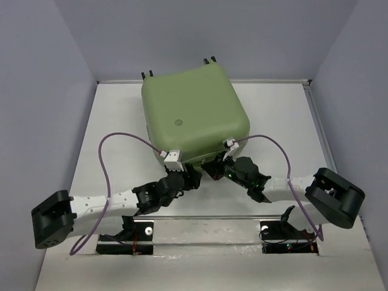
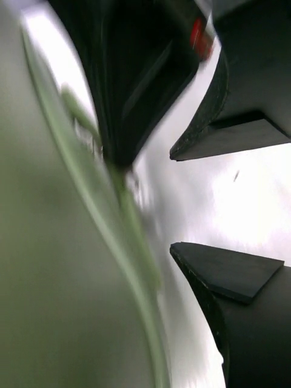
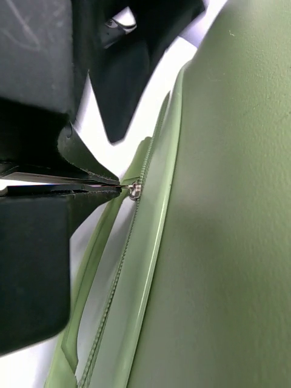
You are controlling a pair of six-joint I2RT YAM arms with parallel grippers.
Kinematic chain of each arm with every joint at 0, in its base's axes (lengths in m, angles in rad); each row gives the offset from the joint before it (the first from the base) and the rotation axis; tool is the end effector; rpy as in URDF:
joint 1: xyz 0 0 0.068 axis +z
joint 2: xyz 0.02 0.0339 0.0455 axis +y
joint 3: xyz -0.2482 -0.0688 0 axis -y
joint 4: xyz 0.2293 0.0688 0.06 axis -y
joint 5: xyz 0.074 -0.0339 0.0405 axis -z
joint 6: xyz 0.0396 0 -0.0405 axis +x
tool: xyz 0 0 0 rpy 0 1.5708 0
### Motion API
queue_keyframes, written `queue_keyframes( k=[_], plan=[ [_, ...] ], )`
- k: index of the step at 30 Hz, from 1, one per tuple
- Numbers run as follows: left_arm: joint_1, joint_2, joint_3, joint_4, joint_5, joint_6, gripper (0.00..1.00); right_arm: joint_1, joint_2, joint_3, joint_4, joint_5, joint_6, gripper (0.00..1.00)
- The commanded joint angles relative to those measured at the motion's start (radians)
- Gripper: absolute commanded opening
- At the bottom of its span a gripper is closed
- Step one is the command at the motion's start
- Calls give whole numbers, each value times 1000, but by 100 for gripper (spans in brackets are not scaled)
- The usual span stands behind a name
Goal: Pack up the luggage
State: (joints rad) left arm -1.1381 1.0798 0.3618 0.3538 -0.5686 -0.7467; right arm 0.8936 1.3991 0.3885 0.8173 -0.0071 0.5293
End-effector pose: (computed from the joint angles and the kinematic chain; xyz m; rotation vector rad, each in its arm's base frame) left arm 0.1097 -0.1867 0.1885 -0.0058 1.9440 -0.7348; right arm 0.1638 0.2042 0.1739 -0.3467 1.8517 1.0177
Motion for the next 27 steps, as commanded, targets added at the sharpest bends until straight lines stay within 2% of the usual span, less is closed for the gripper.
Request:
queue_keyframes(
  k=[1,3,5,7,9,10,13,14,17,22,27],
  plan=[
    [-37,-202,115,-57,82,26,72,64,-29,-22,-124,-34,31,7],
    [-28,-300,178,-189,53,53,81,64,-58,-8,-206,-13,18,7],
    [13,-339,233,-339,52,72,84,64,-72,-13,-222,-19,14,7],
    [124,-360,308,-424,99,90,90,64,-94,-19,-228,-31,17,7],
    [214,-351,341,-518,142,124,92,64,-100,-19,-231,-40,21,7],
    [303,-353,341,-532,177,138,93,64,-107,-14,-240,-44,20,7],
    [437,-379,304,-515,246,171,99,64,-120,0,-271,-48,12,7],
    [519,-380,293,-497,304,178,99,64,-126,7,-279,-54,9,7],
    [610,-353,273,-457,406,175,99,64,-123,30,-297,-74,3,7],
    [623,-304,231,-394,453,133,99,82,-91,61,-293,-73,3,7],
    [621,-274,161,-233,536,75,99,187,-11,150,-296,-47,-6,7]
  ],
)
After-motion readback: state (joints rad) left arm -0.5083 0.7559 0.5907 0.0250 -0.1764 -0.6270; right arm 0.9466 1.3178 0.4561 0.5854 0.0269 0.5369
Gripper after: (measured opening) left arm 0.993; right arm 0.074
